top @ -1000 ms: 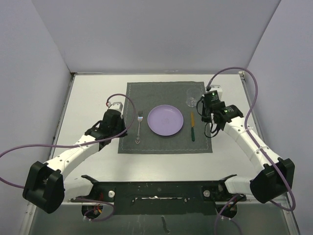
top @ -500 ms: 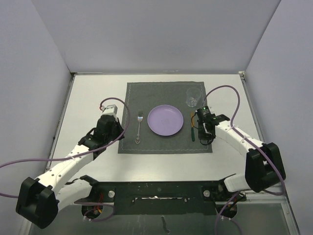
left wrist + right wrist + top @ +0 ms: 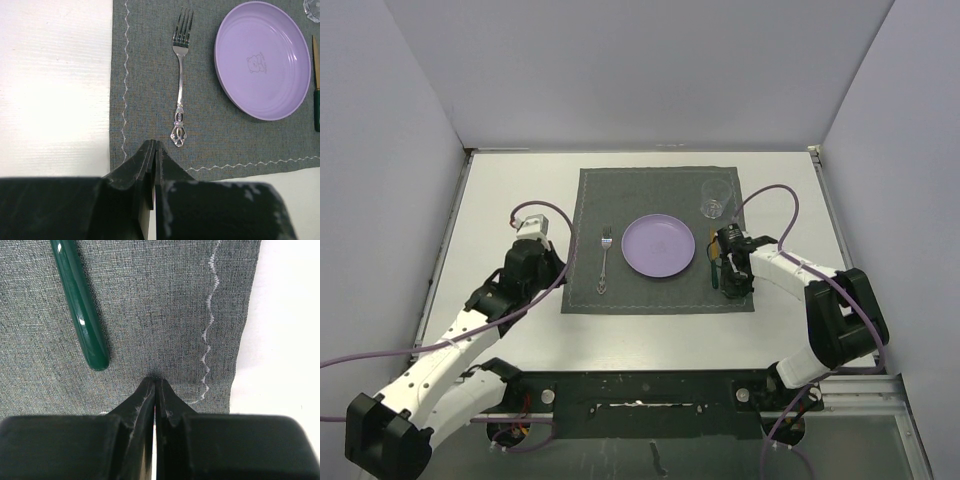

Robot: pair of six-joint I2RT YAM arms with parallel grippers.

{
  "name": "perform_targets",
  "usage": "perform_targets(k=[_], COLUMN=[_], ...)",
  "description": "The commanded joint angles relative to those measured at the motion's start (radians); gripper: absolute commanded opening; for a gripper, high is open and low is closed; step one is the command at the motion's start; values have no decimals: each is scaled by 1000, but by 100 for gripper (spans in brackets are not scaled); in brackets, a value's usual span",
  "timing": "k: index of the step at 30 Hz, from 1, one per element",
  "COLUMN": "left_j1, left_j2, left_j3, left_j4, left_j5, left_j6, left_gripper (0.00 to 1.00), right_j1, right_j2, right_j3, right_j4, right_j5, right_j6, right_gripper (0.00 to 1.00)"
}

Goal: Set the dinner table for one person
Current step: Adjust the napkin at the center of the board.

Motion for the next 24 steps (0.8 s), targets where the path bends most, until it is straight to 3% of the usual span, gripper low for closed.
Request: perform_targets(k=[1,10,24], left_j1=[3,5,7], left_j2=[-30,-69,-141], left_j3=[64,95,122], left_j4=[-30,-86,-148], left_j5=[-31,-39,-74], left_j6=[11,17,32], left_gripper=[0,0,0], right_j1=[-5,-5,-8], right_j2=[-12,-5,101], right_j3=[25,60,46], right_j4=[-30,-100,-66], right_j5=[29,68,85], right_j6=[42,59,73], right_gripper=[0,0,0])
